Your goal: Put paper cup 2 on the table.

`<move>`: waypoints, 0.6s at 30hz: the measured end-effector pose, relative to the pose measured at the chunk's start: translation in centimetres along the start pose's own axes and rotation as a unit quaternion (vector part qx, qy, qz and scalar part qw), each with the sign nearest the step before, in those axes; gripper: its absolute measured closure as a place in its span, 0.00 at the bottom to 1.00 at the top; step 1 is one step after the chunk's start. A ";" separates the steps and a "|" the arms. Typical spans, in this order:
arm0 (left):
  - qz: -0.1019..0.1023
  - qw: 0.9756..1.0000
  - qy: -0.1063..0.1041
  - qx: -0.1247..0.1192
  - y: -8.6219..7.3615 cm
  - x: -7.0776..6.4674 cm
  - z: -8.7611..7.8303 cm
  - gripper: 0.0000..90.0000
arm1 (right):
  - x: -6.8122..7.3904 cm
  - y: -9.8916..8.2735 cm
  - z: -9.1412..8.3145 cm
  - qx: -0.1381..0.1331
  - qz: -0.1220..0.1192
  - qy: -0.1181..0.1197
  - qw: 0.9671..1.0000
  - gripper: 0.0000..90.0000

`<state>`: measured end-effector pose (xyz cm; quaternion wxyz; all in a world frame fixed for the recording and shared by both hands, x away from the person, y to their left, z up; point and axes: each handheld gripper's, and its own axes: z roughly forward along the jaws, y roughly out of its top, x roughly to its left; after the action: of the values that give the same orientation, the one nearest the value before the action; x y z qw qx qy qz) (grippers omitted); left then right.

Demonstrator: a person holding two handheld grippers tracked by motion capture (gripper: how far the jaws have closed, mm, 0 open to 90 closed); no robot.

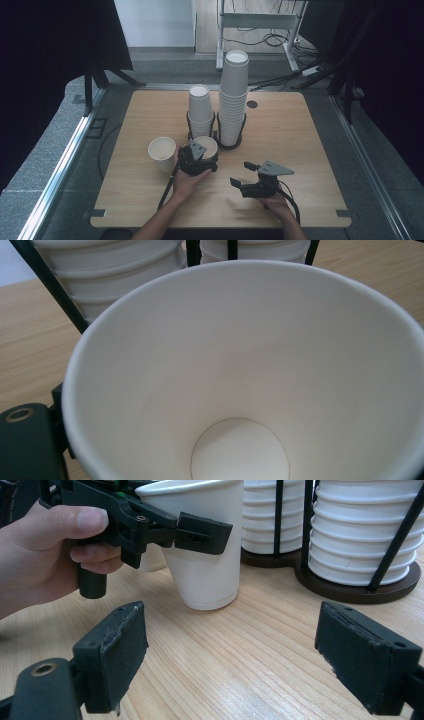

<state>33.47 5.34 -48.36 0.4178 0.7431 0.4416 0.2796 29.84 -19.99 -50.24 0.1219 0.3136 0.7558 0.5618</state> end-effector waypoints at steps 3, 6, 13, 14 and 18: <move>-0.001 1.000 -0.001 -0.001 0.0 0.0 0.0 0.10 | 0.0 0.0 0.0 0.001 -0.001 0.000 1.000 0.15; -0.004 1.000 -0.007 0.000 -0.1 -0.1 0.1 0.08 | 0.0 0.0 0.0 0.000 -0.001 0.001 1.000 0.15; -0.010 1.000 -0.012 0.004 -0.2 -0.3 -0.1 0.01 | 0.1 0.0 0.0 0.001 -0.001 0.002 1.000 0.15; -0.010 1.000 -0.013 0.005 -0.3 -0.3 -0.2 0.01 | 0.1 0.0 0.1 0.001 -0.001 0.002 1.000 0.15; -0.007 1.000 -0.011 0.007 -0.5 -0.5 -0.5 0.01 | 0.1 -0.1 0.1 0.002 -0.002 0.004 1.000 0.15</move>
<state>32.63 5.18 -48.54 0.4194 0.7460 0.4438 0.2659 29.77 -19.86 -50.29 0.1196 0.3101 0.7578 0.5614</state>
